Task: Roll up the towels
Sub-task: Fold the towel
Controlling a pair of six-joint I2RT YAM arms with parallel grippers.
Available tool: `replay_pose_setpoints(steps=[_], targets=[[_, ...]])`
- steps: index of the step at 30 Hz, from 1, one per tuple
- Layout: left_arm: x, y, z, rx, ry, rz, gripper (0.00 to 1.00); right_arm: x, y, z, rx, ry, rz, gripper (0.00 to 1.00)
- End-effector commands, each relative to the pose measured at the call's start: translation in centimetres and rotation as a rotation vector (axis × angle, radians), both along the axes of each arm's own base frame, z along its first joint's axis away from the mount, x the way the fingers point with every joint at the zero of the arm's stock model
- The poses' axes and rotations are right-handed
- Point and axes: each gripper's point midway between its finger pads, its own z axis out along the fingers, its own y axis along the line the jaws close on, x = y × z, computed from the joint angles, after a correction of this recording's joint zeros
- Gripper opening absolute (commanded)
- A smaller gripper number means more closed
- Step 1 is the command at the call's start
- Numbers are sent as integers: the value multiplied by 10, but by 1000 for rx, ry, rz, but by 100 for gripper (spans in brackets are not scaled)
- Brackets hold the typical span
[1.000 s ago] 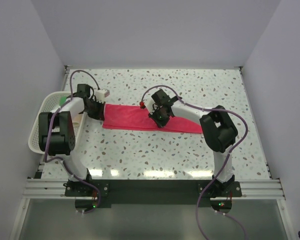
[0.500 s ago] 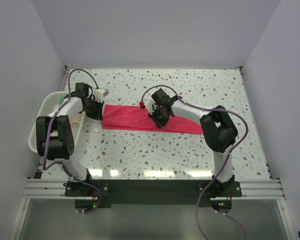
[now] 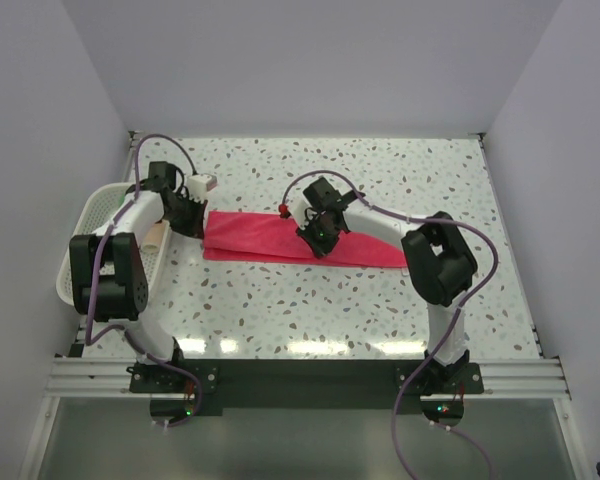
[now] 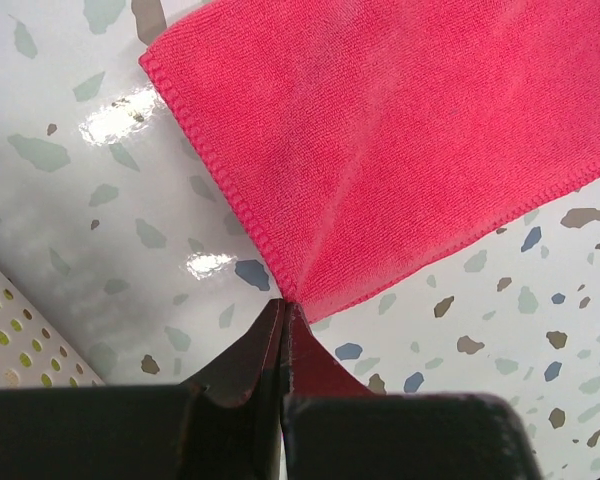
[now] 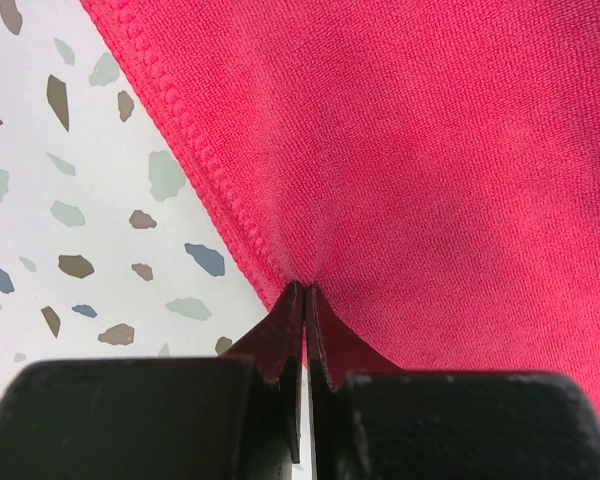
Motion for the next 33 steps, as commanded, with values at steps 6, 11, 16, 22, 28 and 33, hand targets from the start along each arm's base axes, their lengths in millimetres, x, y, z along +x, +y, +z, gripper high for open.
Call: replay_pose_setpoints(steps=[6,11,16,22,28,33], targets=[[6,1,19,-15,-39,-13,0,7,7,30,33,-58,5,10],[6,0,18,-19,-36,-19,0,6,8,28,31,-45,8,0],[5,0,24,-17,-37,-23,0,2,8,36,49,-48,18,0],[1,3,28,-4,-28,-19,0,-1,7,43,58,-49,32,0],[-7,11,25,11,-6,-19,0,-8,4,34,46,-18,45,0],[-21,14,3,21,48,-12,0,-16,5,18,44,30,54,0]])
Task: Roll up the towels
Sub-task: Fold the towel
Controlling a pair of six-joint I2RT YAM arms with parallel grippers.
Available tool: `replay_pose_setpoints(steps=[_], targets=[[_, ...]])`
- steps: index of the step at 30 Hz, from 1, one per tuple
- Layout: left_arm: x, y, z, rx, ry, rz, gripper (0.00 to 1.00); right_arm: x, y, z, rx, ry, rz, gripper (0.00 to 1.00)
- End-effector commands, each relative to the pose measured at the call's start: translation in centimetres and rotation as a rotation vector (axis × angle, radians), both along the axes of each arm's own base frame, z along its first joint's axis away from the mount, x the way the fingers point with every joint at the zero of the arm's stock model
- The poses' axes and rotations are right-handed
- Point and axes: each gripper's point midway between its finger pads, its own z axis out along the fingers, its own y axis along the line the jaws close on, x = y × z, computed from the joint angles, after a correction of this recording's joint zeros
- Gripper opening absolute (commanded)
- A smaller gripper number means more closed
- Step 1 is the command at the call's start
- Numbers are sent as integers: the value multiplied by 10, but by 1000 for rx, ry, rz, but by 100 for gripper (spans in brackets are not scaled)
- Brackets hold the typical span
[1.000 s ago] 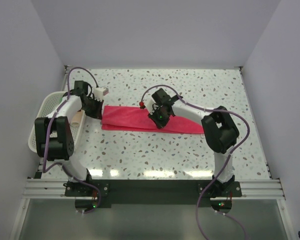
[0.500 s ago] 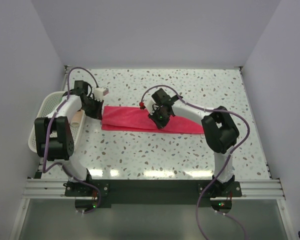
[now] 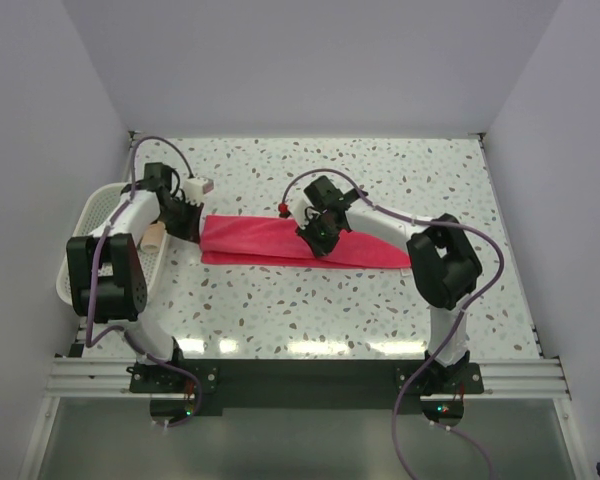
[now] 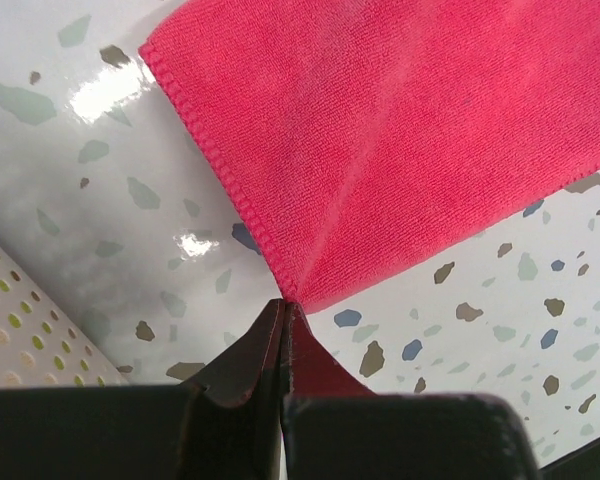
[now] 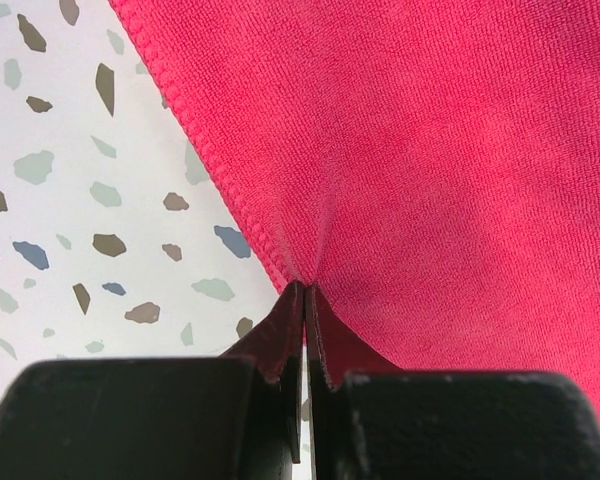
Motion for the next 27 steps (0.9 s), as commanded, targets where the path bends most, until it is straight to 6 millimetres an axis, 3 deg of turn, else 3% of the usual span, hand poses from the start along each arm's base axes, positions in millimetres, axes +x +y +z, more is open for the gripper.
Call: replay_pose_setpoints(steps=[1,4,6,7,8,10,11,16,19,22,23,27], targets=[[-11,6,-9,22,20,-6,0,-10,3,-2,11,40,31,0],[-14,8,-24,25,50,-5,0,-11,2,-7,2,53,34,0],[-16,6,-30,18,68,-10,0,-11,2,-6,3,59,43,5],[-17,6,-34,17,78,-10,0,-14,2,-5,0,68,46,12],[-17,6,-35,16,79,-10,0,-15,2,-4,-1,72,46,26],[-12,8,-31,23,54,-9,14,-12,-2,1,2,63,39,37],[-9,8,-28,25,39,-8,16,-10,-3,10,18,52,33,39],[19,7,10,40,-89,-11,36,24,-38,42,109,75,-93,40],[32,-6,21,47,-139,-37,37,50,-72,48,95,38,-175,32],[40,-20,15,33,-148,-44,34,67,-104,39,45,19,-243,24],[40,-37,11,25,-140,-79,32,73,-118,34,15,12,-273,22],[50,-56,-10,4,-125,-75,25,82,-152,7,-93,2,-321,19]])
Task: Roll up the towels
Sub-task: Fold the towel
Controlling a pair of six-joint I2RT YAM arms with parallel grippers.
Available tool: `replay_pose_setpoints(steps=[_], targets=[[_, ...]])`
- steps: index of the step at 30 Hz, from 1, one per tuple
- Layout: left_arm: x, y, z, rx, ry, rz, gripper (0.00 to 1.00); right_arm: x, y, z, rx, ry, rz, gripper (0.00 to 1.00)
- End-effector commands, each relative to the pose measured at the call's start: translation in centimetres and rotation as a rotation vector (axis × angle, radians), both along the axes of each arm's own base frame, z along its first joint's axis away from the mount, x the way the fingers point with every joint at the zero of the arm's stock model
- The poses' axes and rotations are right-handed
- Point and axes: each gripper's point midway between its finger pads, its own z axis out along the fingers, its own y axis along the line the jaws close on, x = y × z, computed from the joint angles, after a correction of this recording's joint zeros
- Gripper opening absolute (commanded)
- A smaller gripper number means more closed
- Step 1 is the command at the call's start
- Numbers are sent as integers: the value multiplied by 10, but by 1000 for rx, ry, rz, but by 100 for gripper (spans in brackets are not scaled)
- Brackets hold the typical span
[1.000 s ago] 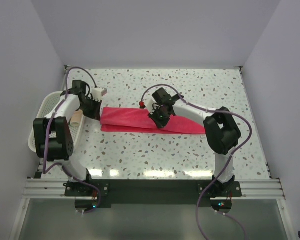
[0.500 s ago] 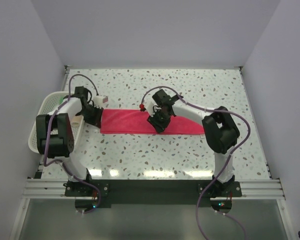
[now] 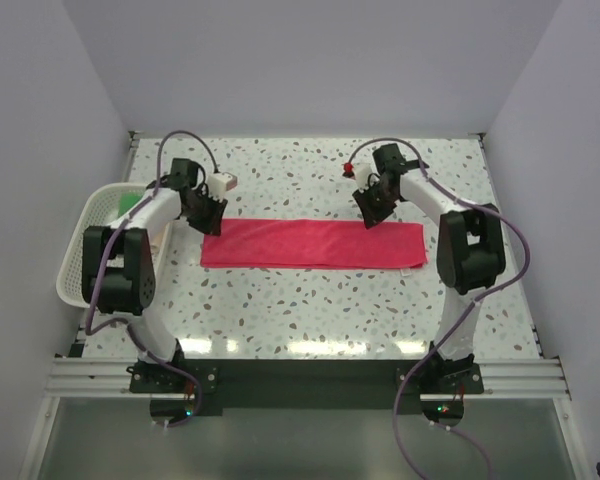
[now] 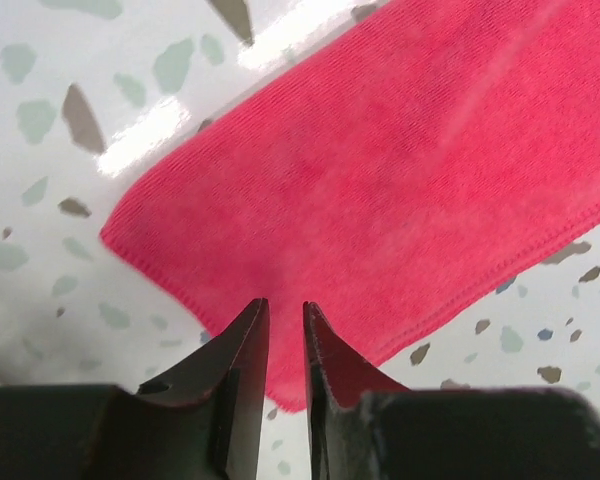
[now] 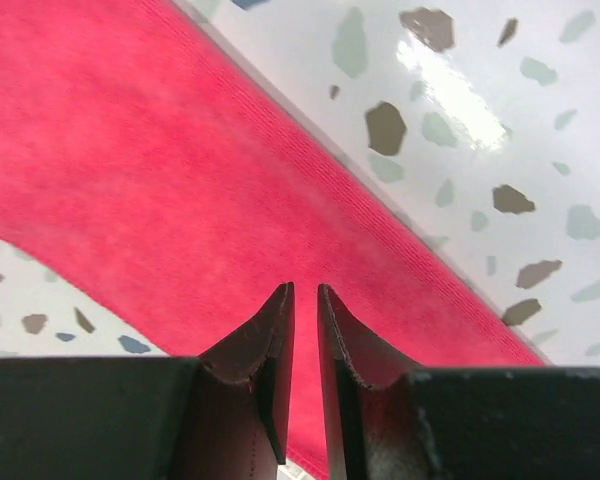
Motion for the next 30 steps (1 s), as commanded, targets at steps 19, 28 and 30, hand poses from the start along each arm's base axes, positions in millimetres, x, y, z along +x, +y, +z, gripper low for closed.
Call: replay_pose_setpoints(steps=[19,28,30], targets=[[76,-24,-40,-36,-18,91,18,1,-86,-62,-281,60,-68,23],[9,-25,-26,-81,-1,86,22,42,-79,-29,-189,4,-115,32],[5,-27,-19,-90,-9,72,27,43,-85,-11,-144,-9,-176,34]])
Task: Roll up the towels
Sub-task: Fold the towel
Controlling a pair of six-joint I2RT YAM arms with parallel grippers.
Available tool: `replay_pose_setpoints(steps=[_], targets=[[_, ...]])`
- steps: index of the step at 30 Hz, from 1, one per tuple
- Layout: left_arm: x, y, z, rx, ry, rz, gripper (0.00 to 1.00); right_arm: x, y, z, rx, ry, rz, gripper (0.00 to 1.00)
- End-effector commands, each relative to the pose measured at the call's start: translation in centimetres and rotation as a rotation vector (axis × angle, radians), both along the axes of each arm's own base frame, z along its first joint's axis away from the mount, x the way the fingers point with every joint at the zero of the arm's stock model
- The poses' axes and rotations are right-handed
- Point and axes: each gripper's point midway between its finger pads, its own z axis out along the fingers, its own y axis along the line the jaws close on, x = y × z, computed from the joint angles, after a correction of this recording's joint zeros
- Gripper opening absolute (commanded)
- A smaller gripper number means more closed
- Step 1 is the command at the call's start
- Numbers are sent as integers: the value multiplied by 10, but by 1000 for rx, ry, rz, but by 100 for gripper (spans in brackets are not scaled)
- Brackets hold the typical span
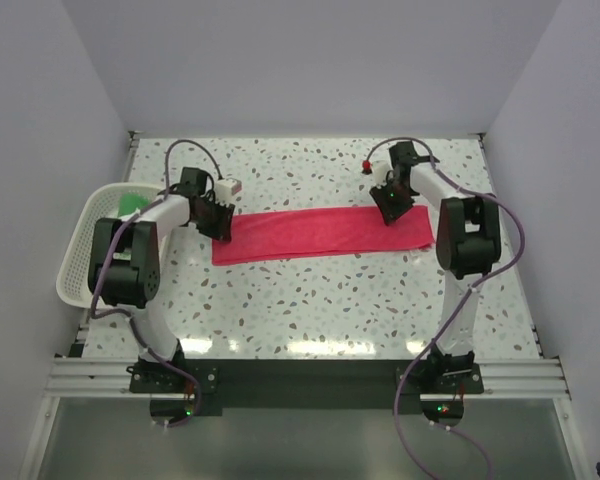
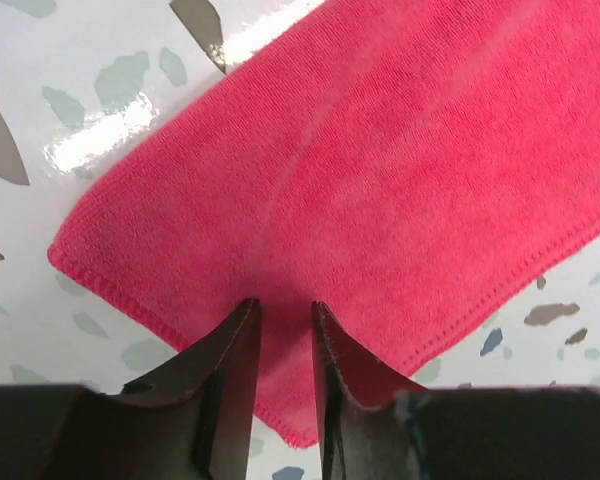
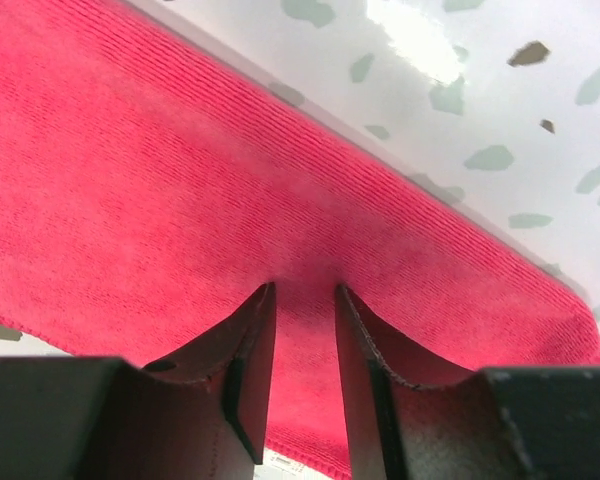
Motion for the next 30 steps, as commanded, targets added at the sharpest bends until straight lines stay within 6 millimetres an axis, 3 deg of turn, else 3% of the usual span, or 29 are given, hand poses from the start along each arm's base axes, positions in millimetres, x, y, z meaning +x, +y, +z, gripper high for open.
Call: replay_pose_setpoints(steps=[1,2,4,5,11,18,30], targets=[[-6,-3,25,-33,-39,-6,33,4,-14,32,57,-28,-92,35],[-6,-4,28,-40,-38,-12,36,5,-27,48,75,-61,-145,36],[-5,-7,37,-53,-48,-25,42,1,-41,58,112,-72,-250,38],[-4,-7,40,-55,-54,-26,44,-4,-58,66,134,-86,-313,39],[2,-8,58,-57,-107,-50,54,-18,-100,62,115,-95,-516,42],[5,-6,66,-42,-131,-60,61,-28,-100,28,150,18,-571,41],[4,-5,64,-35,-132,-61,64,-36,-86,-13,177,112,-585,40]])
